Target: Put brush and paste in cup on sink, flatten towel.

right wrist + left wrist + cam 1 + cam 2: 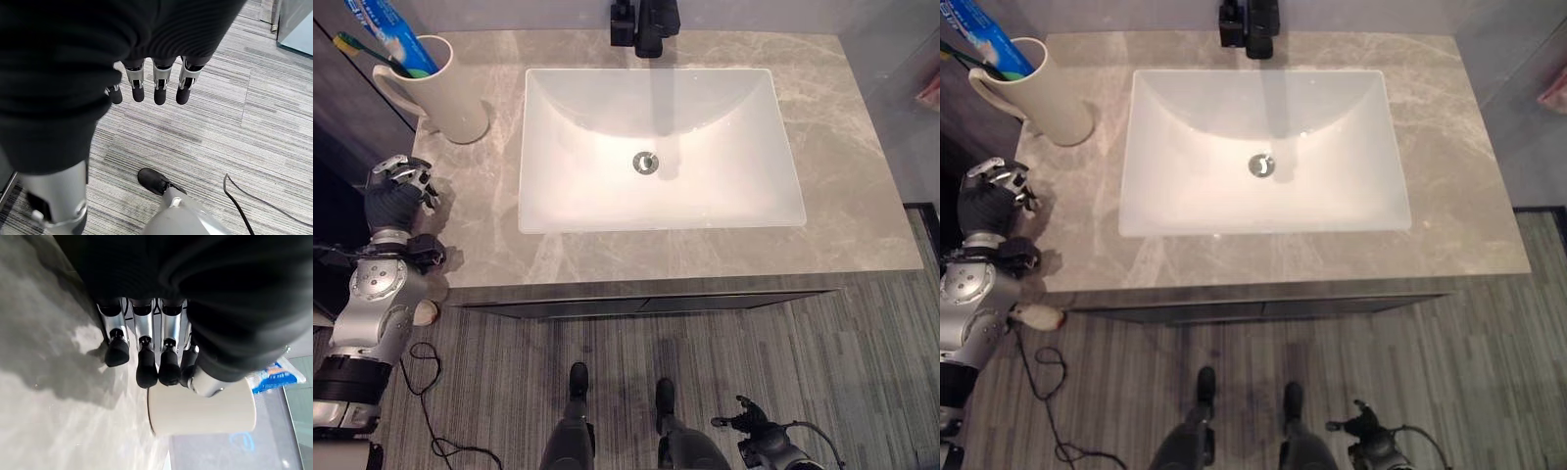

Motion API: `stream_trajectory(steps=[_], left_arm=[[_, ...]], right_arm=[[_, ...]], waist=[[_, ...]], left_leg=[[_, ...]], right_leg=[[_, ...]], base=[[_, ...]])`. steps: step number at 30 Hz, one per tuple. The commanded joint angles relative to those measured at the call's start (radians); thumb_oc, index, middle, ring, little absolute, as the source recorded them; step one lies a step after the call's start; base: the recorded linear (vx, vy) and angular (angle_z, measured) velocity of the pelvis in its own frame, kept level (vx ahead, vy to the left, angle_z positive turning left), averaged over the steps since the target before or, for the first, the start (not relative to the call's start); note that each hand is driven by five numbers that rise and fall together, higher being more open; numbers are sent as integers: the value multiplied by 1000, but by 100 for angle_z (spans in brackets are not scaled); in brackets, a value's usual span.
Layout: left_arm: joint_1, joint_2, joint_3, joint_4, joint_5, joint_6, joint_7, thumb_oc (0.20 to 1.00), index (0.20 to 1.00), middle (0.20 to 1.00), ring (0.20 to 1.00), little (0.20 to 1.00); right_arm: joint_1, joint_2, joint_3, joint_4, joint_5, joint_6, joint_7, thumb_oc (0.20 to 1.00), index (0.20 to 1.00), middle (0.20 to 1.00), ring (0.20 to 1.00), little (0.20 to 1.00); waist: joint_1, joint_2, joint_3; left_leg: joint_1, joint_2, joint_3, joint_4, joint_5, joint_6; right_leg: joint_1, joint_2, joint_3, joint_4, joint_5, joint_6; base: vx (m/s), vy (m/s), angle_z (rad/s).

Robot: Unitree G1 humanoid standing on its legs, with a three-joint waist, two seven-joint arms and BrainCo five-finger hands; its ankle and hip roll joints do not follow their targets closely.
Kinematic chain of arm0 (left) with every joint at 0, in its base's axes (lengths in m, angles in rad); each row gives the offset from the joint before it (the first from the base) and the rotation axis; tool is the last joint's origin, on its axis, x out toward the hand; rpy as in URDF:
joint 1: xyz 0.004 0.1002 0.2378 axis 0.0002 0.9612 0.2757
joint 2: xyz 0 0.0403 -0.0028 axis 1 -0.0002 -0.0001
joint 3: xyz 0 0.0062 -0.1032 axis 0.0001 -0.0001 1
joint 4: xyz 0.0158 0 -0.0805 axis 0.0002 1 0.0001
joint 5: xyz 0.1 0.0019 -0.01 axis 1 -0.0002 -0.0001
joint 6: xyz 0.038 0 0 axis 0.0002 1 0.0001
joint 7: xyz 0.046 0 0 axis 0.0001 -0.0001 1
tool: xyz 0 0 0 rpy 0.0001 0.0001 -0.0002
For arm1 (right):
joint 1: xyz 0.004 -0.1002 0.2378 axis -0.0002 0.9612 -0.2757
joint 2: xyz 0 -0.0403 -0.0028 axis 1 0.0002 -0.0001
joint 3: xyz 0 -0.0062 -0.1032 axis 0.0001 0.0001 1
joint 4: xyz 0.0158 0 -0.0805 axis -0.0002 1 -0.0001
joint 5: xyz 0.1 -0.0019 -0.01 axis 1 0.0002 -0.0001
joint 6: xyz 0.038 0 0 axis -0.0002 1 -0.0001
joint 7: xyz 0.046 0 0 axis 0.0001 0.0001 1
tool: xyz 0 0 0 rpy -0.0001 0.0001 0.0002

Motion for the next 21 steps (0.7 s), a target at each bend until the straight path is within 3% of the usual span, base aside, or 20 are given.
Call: stream_trajectory(steps=[1, 8, 11, 21], left_arm=[[-78, 23, 6, 102, -5, -36, -14, 200, 200, 200, 200, 200], [-198, 13, -49, 212, -11, -47, -5, 200, 200, 200, 200, 200], [-338, 11, -117, 343, -46, -52, 5, 200, 200, 200, 200, 200], [-579, 27, -238, 521, -50, -50, 32, 200, 200, 200, 200, 200]], right_arm=[[3, -22, -10, 2, -3, 9, 5, 1000, 1000, 1000, 1000, 1000], [-30, -16, 4, -4, 21, 7, -1, 1000, 1000, 1000, 1000, 1000], [-60, -4, 24, -31, 55, -3, -13, 1000, 1000, 1000, 1000, 1000], [-92, 9, 62, -35, 74, -9, -32, 1000, 1000, 1000, 1000, 1000]], waist=[[-10, -16, -10], [-17, -15, 15], [-31, -14, 32], [-54, -11, 27]], left_leg=[[6, -19, 33, 12, -33, 16], [-41, -32, 42, 51, -39, 24], [-87, -40, 47, 69, -40, 29], [-121, -31, 66, 8, -7, 26]], right_leg=[[-24, -63, 25, 3, 12, 33], [-56, -76, 40, 6, 28, 36], [-93, -83, 59, 5, 49, 41], [-168, -74, 94, -2, 78, 56]], base=[[-37, 39, -5], [-22, 24, -7], [-21, 34, -7], [14, 15, -10]])
